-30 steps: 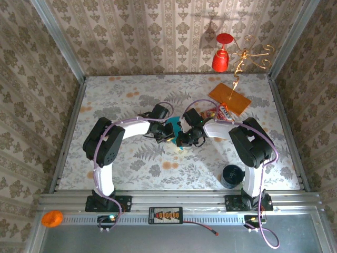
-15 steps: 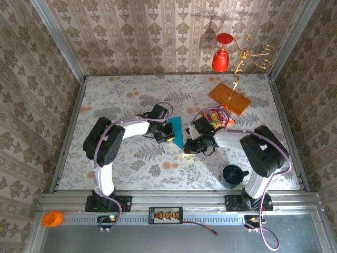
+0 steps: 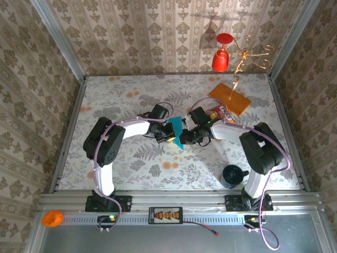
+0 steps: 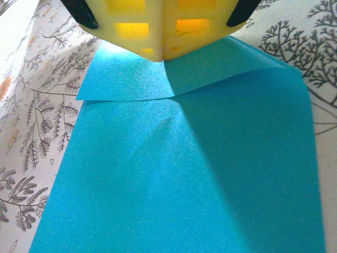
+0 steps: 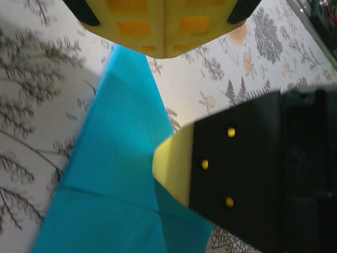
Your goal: Fold a paper plane with a square sheet of paper (pick it up from the middle)
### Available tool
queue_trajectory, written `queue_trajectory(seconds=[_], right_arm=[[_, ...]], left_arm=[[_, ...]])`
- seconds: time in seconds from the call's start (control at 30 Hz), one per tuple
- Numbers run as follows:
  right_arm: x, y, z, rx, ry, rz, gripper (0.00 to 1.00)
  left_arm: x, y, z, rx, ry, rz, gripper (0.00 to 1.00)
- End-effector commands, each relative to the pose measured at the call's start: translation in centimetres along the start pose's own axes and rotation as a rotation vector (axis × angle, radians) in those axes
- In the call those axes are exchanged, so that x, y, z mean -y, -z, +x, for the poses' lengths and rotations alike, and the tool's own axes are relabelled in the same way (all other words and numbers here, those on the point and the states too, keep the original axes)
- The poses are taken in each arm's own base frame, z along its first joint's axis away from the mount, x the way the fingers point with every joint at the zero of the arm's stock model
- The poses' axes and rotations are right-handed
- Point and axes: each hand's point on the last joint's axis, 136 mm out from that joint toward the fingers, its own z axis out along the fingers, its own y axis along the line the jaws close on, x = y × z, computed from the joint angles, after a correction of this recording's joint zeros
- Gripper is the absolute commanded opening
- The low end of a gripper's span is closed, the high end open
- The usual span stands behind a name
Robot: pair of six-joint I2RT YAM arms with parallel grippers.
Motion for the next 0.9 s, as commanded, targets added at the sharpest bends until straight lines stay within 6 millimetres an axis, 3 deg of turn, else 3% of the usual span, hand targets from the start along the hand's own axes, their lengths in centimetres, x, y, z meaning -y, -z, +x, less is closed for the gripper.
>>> queue_trajectory(seconds=[0.0,0.23,0.37,0.47,0.87], right_arm=[[0.4,-1.3,0.1,-0.029,-0.017,0.028,0.03],[2.8,-2.7,1.3,-0.082,-0.042,0.115,0.02],[4.1,-3.0,2.5,-0.123,-0.065,0.166,0.02],[4.7,-3.1,3.3,-0.15,-0.079,0.189,0.01],[5.4,-3.3,4.2,-0.181,-0.11,0.218,0.01]], left_arm=[[-6.7,-2.0,2.2,-0.053,0.044,-0.237,0.0],[-4.1,-1.1,1.2,-0.021,-0.004,-0.161,0.0],[-1.6,0.5,0.2,0.035,-0.115,-0.083,0.0],[-0.7,1.1,-0.1,0.073,-0.192,-0.047,0.01],[2.1,0.3,0.6,0.085,-0.302,0.11,0.0]])
